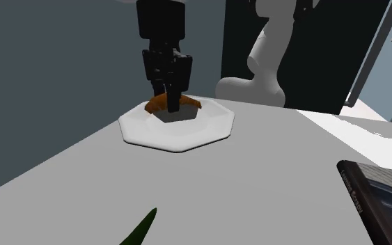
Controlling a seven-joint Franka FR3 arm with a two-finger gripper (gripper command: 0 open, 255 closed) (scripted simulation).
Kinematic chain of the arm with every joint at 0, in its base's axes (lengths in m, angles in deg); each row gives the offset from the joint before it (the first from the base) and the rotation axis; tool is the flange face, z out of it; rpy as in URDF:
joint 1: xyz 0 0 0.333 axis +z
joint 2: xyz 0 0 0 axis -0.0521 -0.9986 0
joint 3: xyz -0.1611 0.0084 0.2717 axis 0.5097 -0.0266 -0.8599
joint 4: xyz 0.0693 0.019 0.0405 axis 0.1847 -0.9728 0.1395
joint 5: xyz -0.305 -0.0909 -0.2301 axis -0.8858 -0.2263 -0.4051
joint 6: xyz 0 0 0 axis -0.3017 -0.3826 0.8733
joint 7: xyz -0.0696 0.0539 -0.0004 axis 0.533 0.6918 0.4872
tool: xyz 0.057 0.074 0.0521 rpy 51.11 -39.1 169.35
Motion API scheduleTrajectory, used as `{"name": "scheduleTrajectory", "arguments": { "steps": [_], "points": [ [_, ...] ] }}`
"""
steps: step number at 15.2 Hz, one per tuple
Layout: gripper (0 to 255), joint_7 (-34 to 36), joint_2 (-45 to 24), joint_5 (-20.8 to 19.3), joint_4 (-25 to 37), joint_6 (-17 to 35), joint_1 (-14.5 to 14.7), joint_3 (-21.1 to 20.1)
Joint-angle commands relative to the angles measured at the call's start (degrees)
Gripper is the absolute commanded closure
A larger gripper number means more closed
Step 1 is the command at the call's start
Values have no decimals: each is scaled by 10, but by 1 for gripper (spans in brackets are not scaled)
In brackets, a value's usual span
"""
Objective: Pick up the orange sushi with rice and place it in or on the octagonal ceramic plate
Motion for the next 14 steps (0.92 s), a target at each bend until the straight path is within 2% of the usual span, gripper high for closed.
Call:
{"name": "scheduleTrajectory", "arguments": {
  "steps": [1, 6, 10, 14],
  "points": [
    [0, 0, 0, 0, 0, 0, 0, 0],
    [0, 0, 0, 0, 0, 0, 0, 0],
    [0, 0, -12, -1, 82, -70, -1, 1],
    [0, 0, -12, -1, 82, -70, -1, 1]
  ]
}}
